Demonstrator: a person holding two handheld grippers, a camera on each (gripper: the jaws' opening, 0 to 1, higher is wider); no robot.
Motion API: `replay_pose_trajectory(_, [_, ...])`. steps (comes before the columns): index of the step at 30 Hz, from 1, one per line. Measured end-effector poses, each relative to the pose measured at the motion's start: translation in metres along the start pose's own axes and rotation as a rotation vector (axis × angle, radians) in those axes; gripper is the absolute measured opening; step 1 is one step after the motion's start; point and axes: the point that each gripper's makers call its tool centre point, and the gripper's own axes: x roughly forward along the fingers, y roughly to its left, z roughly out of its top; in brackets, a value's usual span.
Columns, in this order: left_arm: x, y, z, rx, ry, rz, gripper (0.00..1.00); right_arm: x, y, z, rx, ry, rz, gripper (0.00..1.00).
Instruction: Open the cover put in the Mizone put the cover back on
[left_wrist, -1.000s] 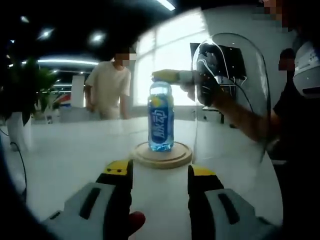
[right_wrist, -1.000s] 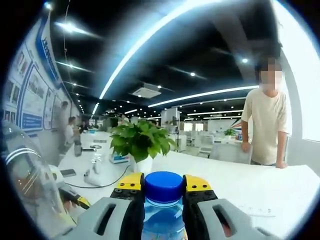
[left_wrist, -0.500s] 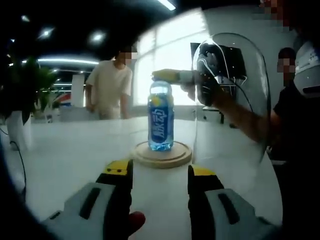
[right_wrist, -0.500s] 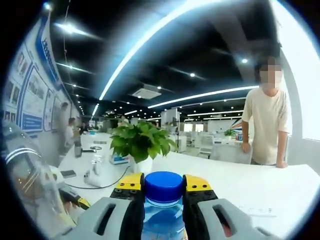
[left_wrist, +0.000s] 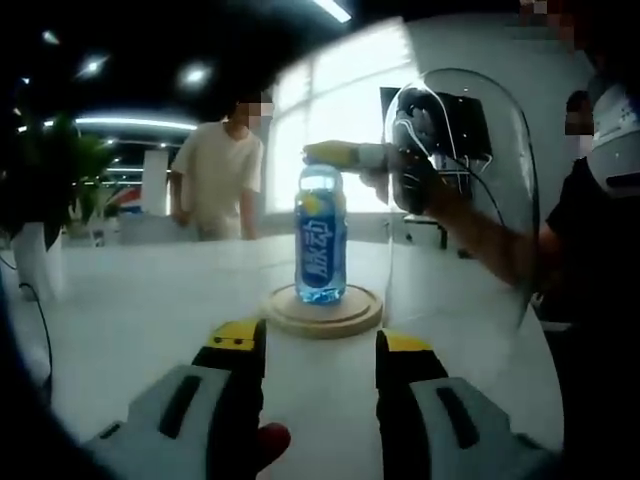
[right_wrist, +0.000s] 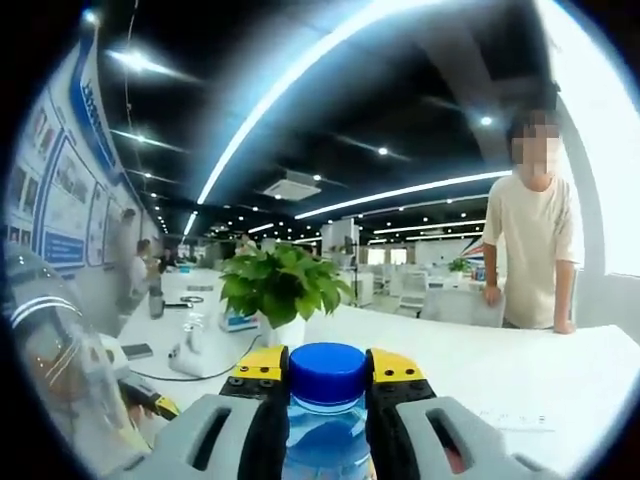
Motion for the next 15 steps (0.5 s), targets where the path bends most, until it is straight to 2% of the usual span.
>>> replay_pose_trajectory(15, [-0.0015, 0.0033, 0.0008, -0.005, -0.005, 0.013, 0.36, -0.0089, -0.0022, 0.0006, 0.045, 0.009, 0.008, 0.23])
